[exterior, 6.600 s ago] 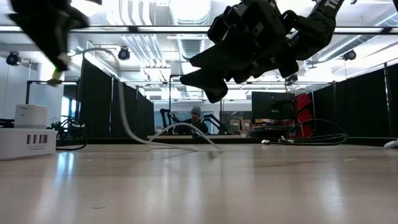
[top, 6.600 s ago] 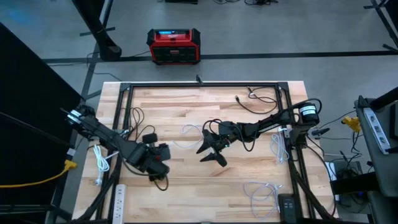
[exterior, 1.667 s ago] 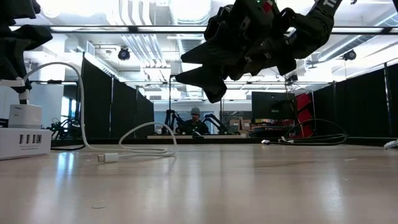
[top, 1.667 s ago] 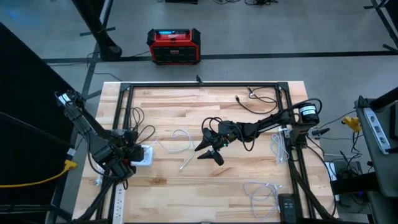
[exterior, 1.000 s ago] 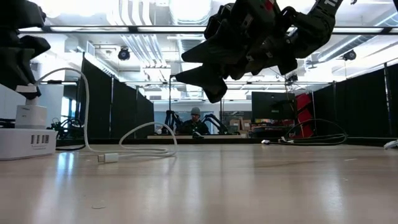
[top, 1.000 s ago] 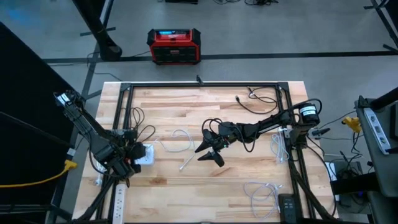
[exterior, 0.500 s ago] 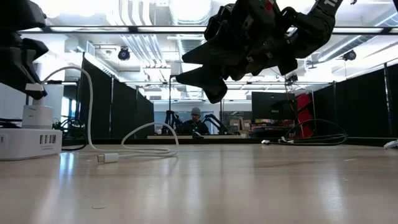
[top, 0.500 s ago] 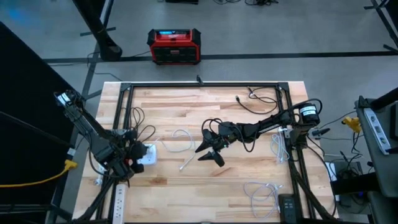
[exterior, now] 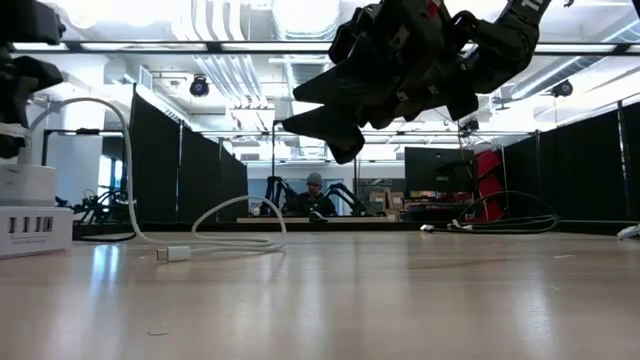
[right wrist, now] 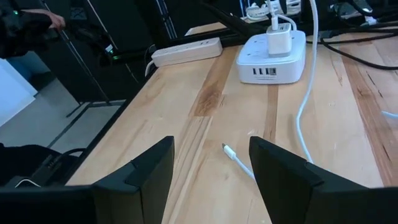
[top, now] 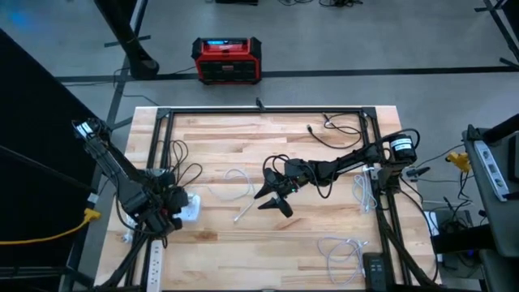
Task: Insert USB
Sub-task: Insert the purple charger cable into the black outlet extension
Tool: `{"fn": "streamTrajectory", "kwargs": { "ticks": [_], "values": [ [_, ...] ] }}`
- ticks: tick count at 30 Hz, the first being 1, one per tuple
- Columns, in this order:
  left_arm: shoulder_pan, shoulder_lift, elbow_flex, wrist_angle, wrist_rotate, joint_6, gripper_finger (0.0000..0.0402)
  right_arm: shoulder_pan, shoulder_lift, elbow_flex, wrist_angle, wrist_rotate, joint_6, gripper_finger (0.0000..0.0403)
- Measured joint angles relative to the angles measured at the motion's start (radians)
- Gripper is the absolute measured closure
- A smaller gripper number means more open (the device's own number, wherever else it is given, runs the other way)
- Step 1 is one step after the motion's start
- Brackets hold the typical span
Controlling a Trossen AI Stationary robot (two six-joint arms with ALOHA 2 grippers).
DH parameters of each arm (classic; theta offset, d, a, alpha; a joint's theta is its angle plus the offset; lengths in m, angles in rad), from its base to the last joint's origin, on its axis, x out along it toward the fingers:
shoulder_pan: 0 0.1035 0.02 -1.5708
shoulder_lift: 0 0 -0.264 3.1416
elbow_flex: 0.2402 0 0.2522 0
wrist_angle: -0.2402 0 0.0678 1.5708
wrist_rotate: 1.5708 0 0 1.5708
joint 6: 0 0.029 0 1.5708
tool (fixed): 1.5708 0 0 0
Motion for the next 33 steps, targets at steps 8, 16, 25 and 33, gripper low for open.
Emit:
{"fn": "streamTrajectory", "kwargs": {
  "ticks": [8,16,25,33],
  "values": [
    [0.000,0.000,0.002,-0.019,-0.004,0.003,0.0287,0.000,0.000,0.000,-0.002,0.000,-0.010,0.0208],
    [0.001,-0.002,0.081,-0.152,0.007,0.004,0.0275,-0.003,0.000,0.000,-0.009,-0.009,-0.027,0.0208],
    [0.004,-0.004,0.255,-0.355,-0.157,-0.107,0.0310,-0.012,-0.096,0.062,-0.299,-0.052,-0.204,0.0208],
    [0.027,-0.005,0.327,-0.212,-0.340,-0.140,0.0336,0.013,-0.241,0.135,-0.849,-0.053,-0.353,0.0208]
  ]
}}
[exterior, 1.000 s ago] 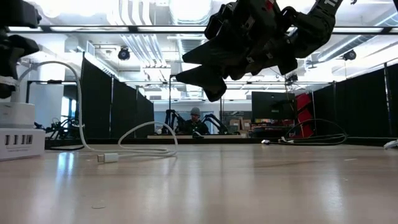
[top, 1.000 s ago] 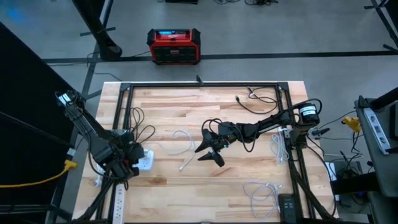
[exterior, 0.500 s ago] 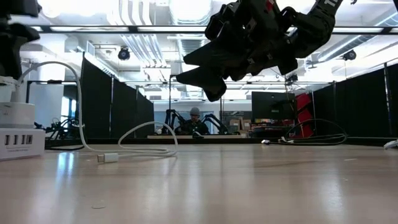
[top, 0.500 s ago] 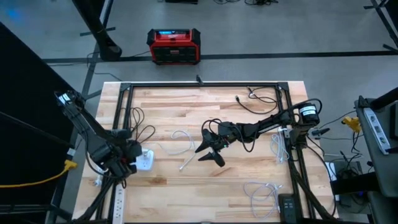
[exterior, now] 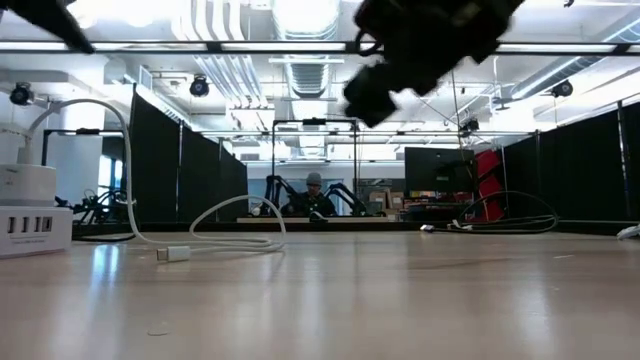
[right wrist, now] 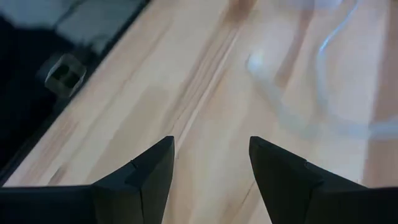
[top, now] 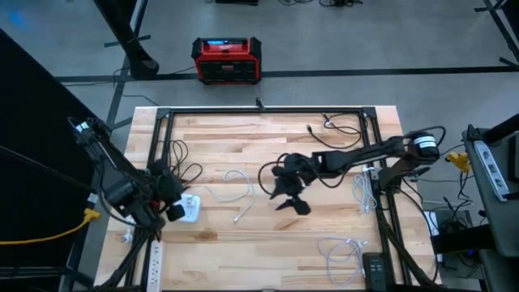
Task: Insert USB
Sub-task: Insert the purple charger cable into the black outlet extension
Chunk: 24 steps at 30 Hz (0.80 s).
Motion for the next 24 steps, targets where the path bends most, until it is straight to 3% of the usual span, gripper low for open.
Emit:
{"fn": "streamTrajectory", "kwargs": {
  "ticks": [5,12,20,24],
  "values": [
    [0.029,0.023,0.000,0.174,-0.111,0.129,0.0338,0.045,-0.072,0.001,-0.257,0.000,0.041,0.0208],
    [0.109,0.104,-0.001,0.434,-0.202,0.385,0.0338,0.135,-0.131,0.001,-0.523,0.041,0.250,0.0208],
    [0.269,0.209,-0.002,0.705,-0.197,0.560,0.0338,0.246,-0.193,0.001,-0.745,0.057,0.470,0.0219],
    [0.350,0.273,-0.002,0.828,-0.157,0.642,0.0338,0.322,-0.231,-0.004,-0.817,0.155,0.564,0.0236]
  ]
}}
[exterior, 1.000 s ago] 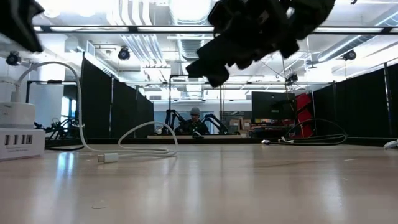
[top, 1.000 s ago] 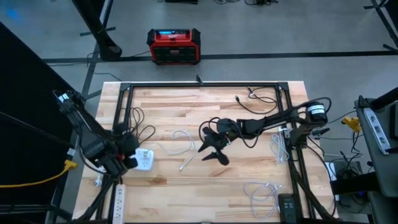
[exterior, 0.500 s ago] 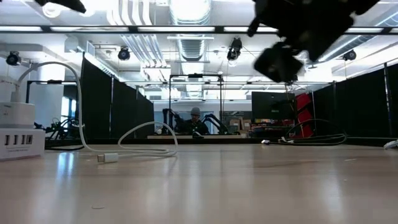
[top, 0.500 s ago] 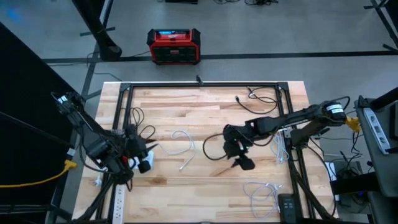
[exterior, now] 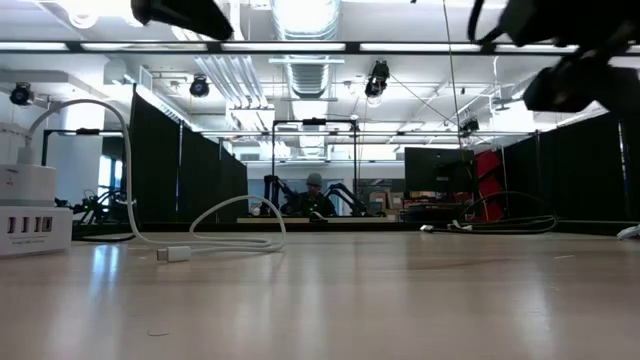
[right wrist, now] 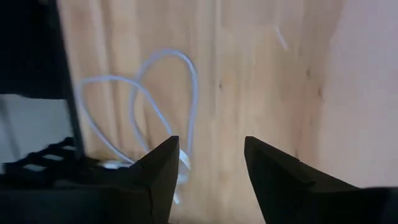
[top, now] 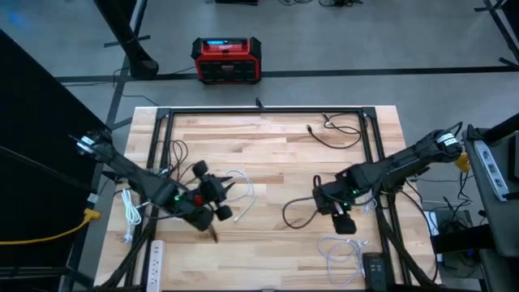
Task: Insert USB
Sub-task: Insert the purple charger cable into the black outlet extension
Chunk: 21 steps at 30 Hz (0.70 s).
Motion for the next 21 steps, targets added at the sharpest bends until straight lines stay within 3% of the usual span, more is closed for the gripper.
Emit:
{"fn": "streamTrajectory", "kwargs": {
  "ticks": [4,12,21],
  "values": [
    [0.070,0.071,0.000,0.150,0.069,0.125,0.0338,0.084,-0.047,-0.037,-0.003,0.062,0.134,0.0253],
    [0.185,0.205,0.000,0.467,0.367,0.309,0.0338,0.268,-0.072,-0.090,0.013,0.110,0.386,0.0261],
    [0.194,0.294,0.000,0.661,0.547,0.346,0.0338,0.458,-0.072,-0.091,0.116,0.340,0.584,0.0258]
  ]
}}
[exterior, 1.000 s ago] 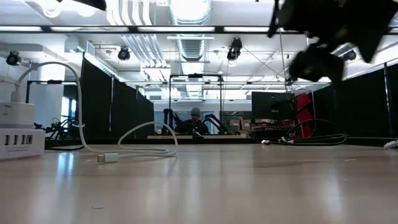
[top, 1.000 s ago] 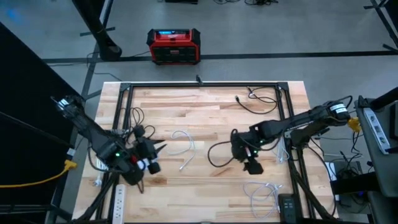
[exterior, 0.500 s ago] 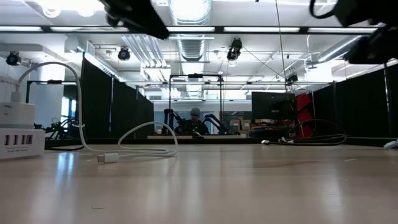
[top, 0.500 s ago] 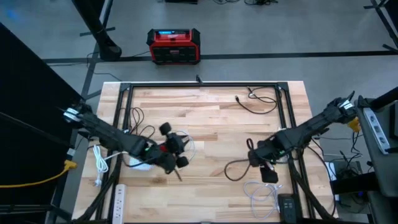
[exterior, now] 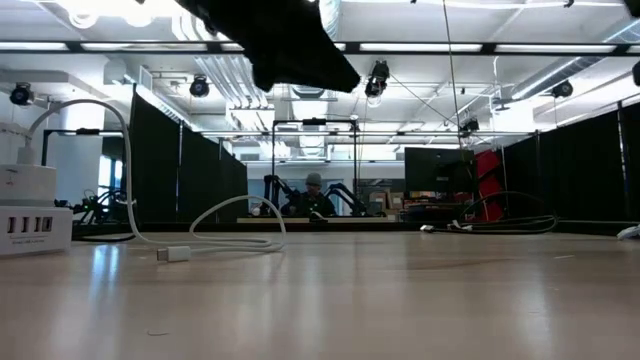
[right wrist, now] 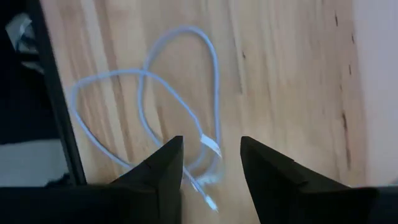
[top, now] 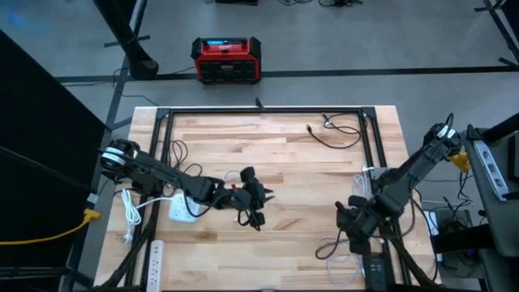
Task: Insert USB
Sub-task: Insert the purple charger cable into the black outlet extension
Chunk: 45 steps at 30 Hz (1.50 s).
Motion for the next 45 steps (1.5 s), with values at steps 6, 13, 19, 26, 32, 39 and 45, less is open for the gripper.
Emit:
{"fn": "streamTrajectory", "kwargs": {
  "ticks": [6,13,19,26,32,39,45],
  "values": [
    [-0.100,0.082,0.132,0.087,0.020,0.094,0.0338,0.190,0.000,0.000,0.072,0.311,0.140,0.0296],
    [-0.173,0.312,0.506,-0.096,0.001,0.241,0.0338,0.389,0.048,0.000,0.222,0.398,0.269,0.0331],
    [-0.164,0.511,0.821,-0.307,-0.034,0.122,0.0338,0.417,0.143,0.000,0.245,0.353,0.350,0.0338],
    [-0.135,0.721,1.089,-0.406,-0.029,0.033,0.0327,0.379,0.213,0.000,0.216,0.350,0.361,0.0317],
    [-0.127,0.788,1.198,-0.656,-0.031,-0.086,0.0298,0.322,0.256,0.000,0.194,0.199,0.296,0.0295],
    [-0.147,0.753,1.205,-0.939,-0.152,-0.285,0.0273,0.264,0.359,0.000,0.262,0.103,0.076,0.0306],
    [-0.182,0.733,1.205,-1.024,-0.213,-0.357,0.0270,0.207,0.452,0.005,0.283,0.089,-0.103,0.0325]
  ]
}}
